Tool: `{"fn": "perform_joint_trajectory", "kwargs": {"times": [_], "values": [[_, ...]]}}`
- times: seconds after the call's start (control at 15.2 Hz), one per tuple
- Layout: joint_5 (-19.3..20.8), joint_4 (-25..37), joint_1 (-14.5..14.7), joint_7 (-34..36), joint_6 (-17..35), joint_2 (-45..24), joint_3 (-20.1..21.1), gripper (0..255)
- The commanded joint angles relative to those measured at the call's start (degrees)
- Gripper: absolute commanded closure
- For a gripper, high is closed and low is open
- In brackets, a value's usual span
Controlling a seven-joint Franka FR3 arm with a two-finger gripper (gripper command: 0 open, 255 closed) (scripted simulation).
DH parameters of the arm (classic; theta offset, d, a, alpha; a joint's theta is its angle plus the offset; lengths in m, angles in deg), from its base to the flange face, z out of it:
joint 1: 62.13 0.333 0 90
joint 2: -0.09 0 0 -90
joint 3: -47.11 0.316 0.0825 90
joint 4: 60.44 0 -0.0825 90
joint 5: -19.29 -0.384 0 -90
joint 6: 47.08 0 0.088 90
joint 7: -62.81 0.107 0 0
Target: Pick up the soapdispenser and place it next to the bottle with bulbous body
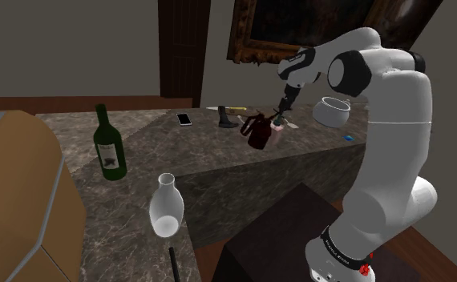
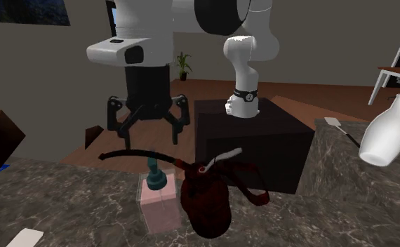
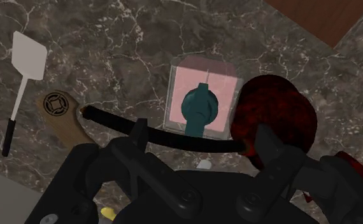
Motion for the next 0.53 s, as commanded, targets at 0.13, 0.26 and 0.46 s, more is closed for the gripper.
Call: {"fn": "perform_joint_trajectory", "kwargs": {"times": [0.13, 0.26, 0.46], "values": [[-0.9, 0.0, -0.6, -0.7, -1.8, -2.7, 1.2, 0], [-1.2, -0.5, -0.7, -0.9, -0.6, -3.4, 1.4, 0], [-1.5, -1.0, -0.9, -1.1, 0.9, -4.4, 1.6, 0]]}}
